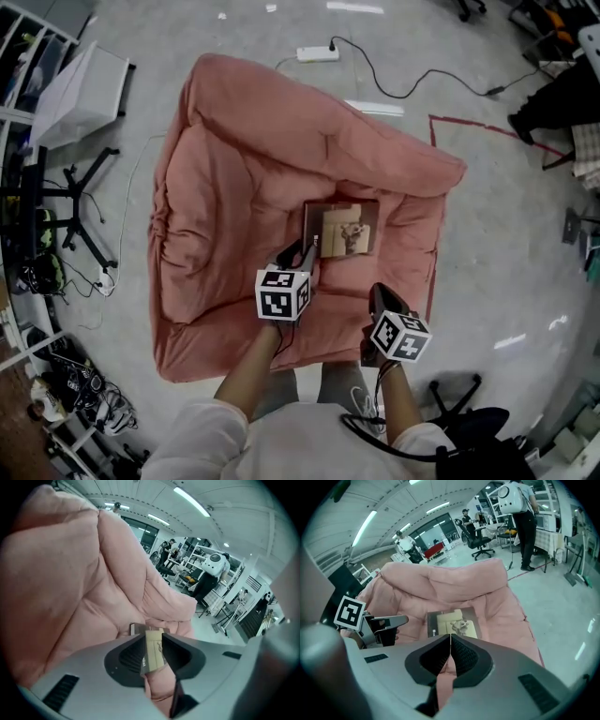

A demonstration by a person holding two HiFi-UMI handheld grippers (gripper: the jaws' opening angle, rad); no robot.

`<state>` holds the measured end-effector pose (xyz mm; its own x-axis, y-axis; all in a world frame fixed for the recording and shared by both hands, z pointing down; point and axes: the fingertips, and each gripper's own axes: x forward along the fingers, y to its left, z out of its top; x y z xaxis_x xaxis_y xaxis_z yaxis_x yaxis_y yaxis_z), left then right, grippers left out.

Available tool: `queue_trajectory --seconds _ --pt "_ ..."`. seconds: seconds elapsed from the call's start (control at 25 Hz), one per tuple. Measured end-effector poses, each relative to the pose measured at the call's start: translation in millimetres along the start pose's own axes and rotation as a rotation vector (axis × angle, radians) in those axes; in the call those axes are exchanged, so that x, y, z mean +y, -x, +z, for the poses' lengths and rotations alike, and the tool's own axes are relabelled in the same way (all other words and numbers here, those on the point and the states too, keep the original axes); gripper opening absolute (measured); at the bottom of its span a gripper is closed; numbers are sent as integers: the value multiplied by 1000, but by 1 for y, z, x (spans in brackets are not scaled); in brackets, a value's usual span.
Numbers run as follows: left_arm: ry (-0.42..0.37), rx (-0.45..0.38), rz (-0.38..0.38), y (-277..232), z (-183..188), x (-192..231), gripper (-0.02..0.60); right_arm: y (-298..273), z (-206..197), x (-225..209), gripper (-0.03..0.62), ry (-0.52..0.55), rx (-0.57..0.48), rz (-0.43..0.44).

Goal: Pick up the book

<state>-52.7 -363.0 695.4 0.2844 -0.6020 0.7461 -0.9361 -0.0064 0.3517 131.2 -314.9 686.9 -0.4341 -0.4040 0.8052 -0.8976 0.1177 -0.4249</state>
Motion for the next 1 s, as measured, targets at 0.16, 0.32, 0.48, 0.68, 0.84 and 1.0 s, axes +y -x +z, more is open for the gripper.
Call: queue_trajectory --seconds 0.16,0.32,0.48,0.68,0.84,1.0 --pt "25 43 7 -26 -16 15 160 -19 -9 -7 31 -3 40 8" --pt "21 80 5 -53 -30 27 210 -37 -13 -11 31 -5 65 21" --pt "35 108 -6 -76 -41 35 246 -53 -14 -16 31 -10 78 29" --pt "54 127 4 -101 -43 44 288 -67 -22 -21 31 -17 105 35" --pt "81 148 6 -116 -46 48 296 -74 -31 -25 31 -24 131 41" --pt "97 155 9 -131 -51 55 302 -78 -36 -30 31 -42 140 48"
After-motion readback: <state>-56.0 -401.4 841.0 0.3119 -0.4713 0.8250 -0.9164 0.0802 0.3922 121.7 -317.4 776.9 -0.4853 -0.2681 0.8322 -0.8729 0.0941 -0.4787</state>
